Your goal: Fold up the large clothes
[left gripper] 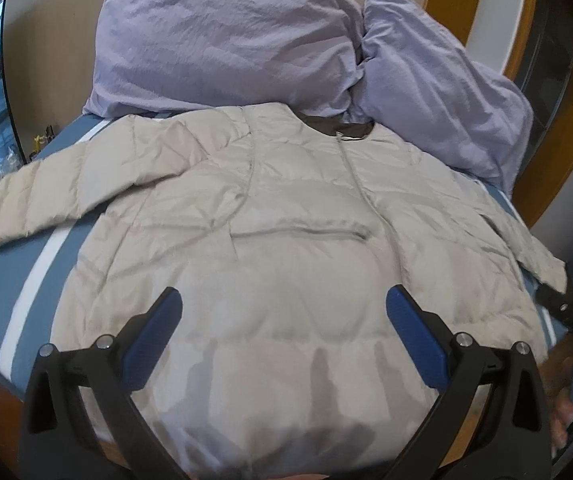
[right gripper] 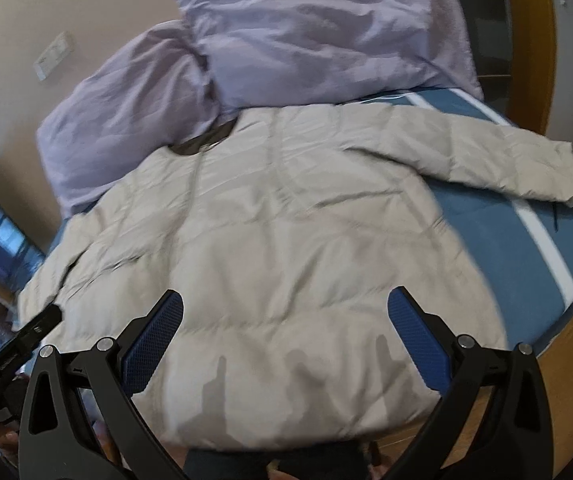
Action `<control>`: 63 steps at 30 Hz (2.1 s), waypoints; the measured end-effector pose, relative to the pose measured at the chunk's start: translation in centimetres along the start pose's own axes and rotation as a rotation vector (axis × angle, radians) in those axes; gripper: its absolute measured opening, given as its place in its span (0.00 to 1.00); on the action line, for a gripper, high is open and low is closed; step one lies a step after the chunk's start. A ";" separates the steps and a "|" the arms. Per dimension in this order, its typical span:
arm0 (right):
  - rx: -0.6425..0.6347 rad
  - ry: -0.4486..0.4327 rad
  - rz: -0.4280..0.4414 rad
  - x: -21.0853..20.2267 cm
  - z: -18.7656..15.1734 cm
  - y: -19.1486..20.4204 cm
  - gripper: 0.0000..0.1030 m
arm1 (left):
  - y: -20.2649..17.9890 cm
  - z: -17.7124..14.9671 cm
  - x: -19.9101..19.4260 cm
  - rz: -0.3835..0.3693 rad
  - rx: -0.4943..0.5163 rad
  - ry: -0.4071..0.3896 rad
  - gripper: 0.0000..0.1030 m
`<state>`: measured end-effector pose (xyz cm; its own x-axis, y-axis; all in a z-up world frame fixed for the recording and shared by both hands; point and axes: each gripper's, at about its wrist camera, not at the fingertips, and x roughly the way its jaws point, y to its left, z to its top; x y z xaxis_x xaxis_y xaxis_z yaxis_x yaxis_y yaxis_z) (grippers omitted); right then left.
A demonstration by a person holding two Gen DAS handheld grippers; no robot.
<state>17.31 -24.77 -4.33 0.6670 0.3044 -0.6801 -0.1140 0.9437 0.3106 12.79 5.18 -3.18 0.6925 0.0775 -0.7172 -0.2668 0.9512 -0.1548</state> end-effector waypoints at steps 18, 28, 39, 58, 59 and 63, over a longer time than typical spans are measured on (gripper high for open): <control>0.322 -0.112 -0.494 5.4 9.8 -20.9 0.99 | 2.7 3.1 9.2 0.155 0.001 0.058 0.98; 0.623 -0.084 -0.537 5.4 8.5 -32.2 0.79 | 2.7 2.4 10.7 0.163 -0.006 0.057 0.98; 0.616 -0.085 -0.449 6.1 8.0 -31.7 0.23 | 3.0 2.4 11.2 0.147 -0.029 0.063 0.98; 0.088 -0.151 -0.241 9.4 17.3 -6.9 0.19 | 4.1 2.2 11.3 0.081 -0.078 0.060 0.98; 0.060 -0.133 -0.216 10.5 17.4 -5.2 0.19 | 4.1 2.2 11.3 0.082 -0.077 0.060 0.98; -0.039 -0.043 -0.111 14.9 16.6 2.1 0.19 | 4.1 2.2 11.3 0.077 -0.080 0.060 0.98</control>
<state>39.17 -20.39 -2.76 0.7077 0.1924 -0.6799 -0.0656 0.9760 0.2079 20.99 10.65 -10.38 0.6271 0.1293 -0.7681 -0.3723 0.9159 -0.1497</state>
